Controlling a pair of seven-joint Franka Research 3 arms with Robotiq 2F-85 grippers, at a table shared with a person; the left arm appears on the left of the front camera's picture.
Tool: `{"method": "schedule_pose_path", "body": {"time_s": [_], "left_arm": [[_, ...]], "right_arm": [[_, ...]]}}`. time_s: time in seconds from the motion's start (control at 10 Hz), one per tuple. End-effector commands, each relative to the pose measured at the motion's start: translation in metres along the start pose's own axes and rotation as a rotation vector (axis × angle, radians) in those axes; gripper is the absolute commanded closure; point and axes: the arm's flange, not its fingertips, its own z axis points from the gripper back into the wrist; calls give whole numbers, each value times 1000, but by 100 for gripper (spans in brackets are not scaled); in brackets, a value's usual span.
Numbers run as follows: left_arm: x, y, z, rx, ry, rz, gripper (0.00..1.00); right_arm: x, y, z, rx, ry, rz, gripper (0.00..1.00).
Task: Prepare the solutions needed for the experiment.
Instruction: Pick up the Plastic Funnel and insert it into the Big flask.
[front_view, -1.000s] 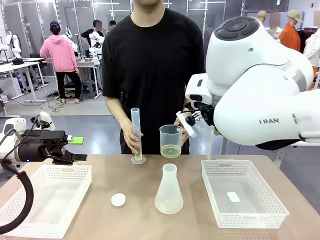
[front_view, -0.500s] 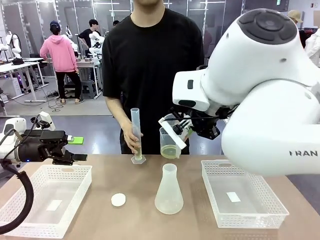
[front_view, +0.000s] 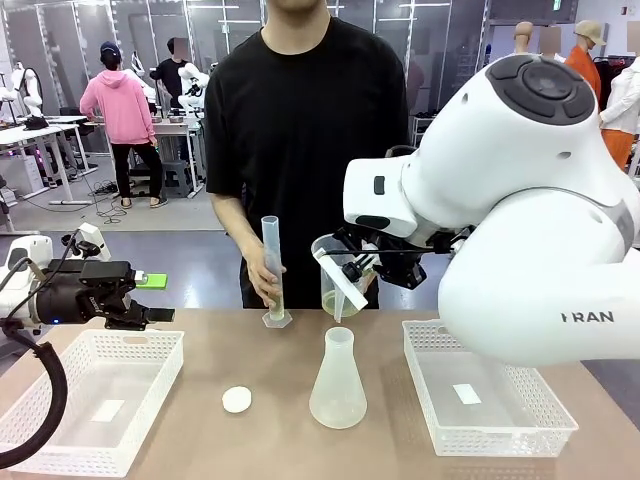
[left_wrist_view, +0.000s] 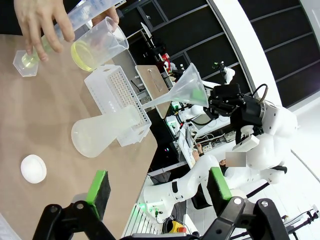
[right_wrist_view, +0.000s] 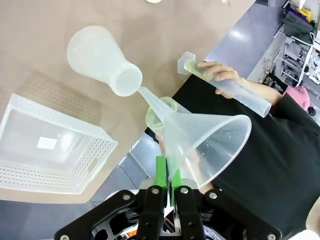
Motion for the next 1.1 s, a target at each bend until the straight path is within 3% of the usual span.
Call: {"method": "schedule_pose_path", "body": {"time_s": [0.0,1.0], "left_arm": [[0,-2,-1,11,5,-4,0],[0,-2,-1,11,5,-4,0]], "right_arm": [[-3,3,-4,-4,-24,2,96],[-3,23,-49,58,-65,-28,96]]}}
